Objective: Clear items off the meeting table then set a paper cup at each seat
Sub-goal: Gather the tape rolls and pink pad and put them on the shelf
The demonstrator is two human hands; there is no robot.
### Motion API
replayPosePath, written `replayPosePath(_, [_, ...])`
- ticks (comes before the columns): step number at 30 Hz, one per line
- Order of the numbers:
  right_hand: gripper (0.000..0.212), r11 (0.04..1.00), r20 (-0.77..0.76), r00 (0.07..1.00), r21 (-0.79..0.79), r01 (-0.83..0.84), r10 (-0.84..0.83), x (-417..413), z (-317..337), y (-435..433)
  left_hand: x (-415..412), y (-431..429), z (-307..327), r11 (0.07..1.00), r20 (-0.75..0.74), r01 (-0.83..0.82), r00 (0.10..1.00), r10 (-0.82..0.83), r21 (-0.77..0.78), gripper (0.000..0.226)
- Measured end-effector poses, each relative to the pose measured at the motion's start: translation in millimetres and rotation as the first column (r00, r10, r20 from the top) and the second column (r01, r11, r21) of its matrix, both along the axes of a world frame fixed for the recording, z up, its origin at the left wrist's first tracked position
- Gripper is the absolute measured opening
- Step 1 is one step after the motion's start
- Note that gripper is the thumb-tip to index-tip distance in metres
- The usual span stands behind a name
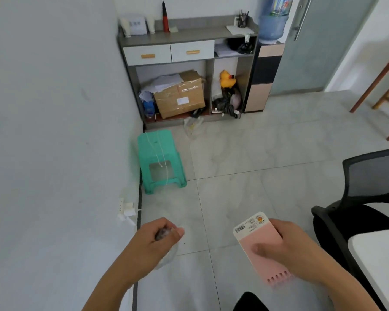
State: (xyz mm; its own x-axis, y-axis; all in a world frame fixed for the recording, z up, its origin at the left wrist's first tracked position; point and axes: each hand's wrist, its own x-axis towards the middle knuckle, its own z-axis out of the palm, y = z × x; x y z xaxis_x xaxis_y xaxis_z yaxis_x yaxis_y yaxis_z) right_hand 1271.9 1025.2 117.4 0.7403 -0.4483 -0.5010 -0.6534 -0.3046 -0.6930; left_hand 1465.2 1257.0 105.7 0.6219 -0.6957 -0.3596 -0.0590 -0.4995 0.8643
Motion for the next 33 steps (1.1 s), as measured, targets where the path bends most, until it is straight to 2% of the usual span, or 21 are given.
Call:
replayPosePath(9, [0.018,0.995,-0.002,0.997,-0.067,0.075,-0.076,152.3,-17.3,-176.1,157.1,-168.9,-16.7,0.997,0.002,0.008,1.0,-0.008,0.08,0.03])
replayPosePath(17, [0.02,0.998,0.041,0.999,-0.066,0.015,-0.013,326.1,3.8,-341.0,299.3,-321.2,10.1,0.996,0.066,-0.093,0.994,0.092,0.002,0.031])
replayPosePath(24, [0.018,0.999,0.046,0.999,-0.034,-0.028,0.029,457.6,-12.4,-447.2,427.2,-399.3,-18.0,0.979,-0.045,-0.189,0.98,0.193,0.071,0.026])
replayPosePath(28, [0.017,0.998,0.058,0.996,-0.012,0.068,-0.067,541.1,-23.6,-512.3,529.3,-473.3,-26.5,0.98,-0.075,-0.201,0.977,0.2,0.002,0.027])
replayPosePath(33, [0.018,0.992,0.091,0.987,0.009,0.129,-0.13,630.3,-6.5,-574.6,641.3,-565.5,-0.9,0.99,-0.128,-0.128,0.985,0.12,-0.059,0.027])
